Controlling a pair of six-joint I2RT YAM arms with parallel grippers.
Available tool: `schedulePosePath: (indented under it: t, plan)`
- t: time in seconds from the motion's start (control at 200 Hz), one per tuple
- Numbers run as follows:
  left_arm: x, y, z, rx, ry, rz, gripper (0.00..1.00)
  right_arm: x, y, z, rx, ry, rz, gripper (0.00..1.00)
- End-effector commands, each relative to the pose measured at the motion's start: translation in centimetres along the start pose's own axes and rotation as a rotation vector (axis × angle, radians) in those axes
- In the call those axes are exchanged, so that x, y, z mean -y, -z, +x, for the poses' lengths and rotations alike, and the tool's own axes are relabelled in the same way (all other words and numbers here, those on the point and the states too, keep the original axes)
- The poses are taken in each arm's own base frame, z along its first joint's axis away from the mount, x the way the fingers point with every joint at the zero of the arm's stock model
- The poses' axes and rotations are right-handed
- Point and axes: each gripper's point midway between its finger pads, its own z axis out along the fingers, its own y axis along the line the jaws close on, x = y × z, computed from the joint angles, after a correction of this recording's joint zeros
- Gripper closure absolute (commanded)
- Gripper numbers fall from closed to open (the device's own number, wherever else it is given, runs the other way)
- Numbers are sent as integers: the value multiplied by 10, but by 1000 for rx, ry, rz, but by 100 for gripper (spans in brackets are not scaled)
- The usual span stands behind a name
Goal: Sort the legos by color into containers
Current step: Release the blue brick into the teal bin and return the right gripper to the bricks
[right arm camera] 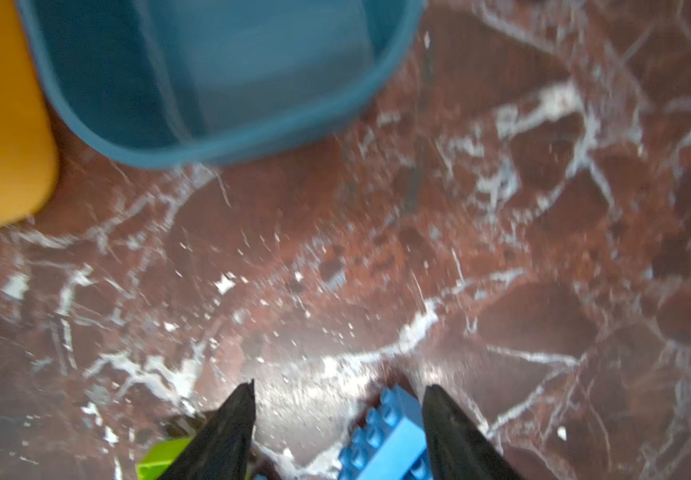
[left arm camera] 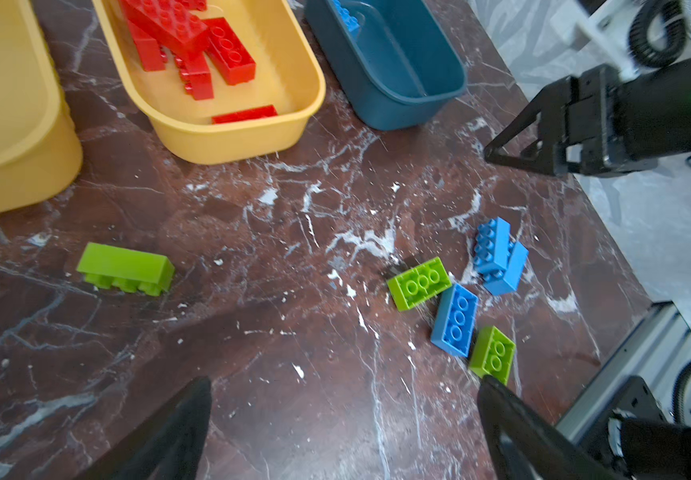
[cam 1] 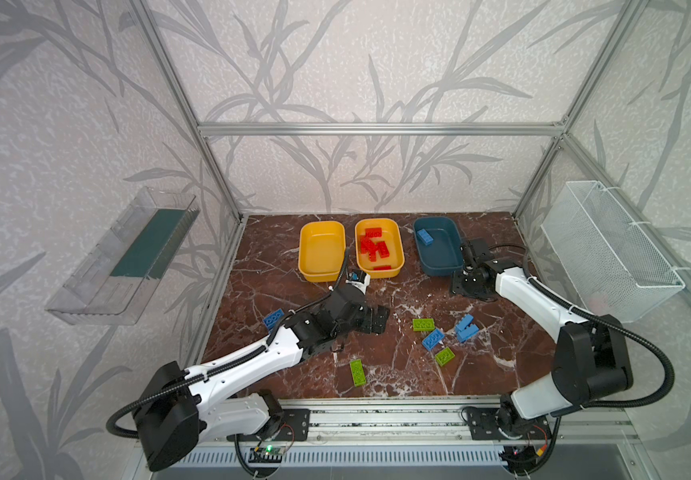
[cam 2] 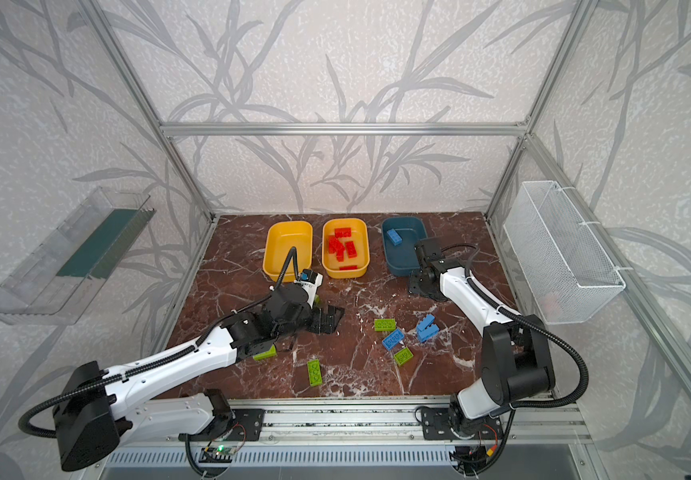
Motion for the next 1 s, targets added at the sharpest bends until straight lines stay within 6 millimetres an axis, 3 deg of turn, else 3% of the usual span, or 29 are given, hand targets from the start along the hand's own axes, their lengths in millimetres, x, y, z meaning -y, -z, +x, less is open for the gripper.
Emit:
schedulePosePath:
  t: [0.0,0.205,0.61,0.735,0.995]
  plan:
    - [-9,8,9,9,42,-26,1,8,-1,13,29,-69,-8,35]
    - [-13,13,22,-21,39,-20,1,7,-17,38,-34,-128,-41,36]
    - [-26,23,29,-11,55,-53,1,11,-40,57,-102,-153,-15,43]
    - [-26,25,28,-9,55,-52,1,17,-38,60,-101,-151,4,44]
    - [-25,27,26,1,47,-49,1,32,-14,59,-34,-137,46,41]
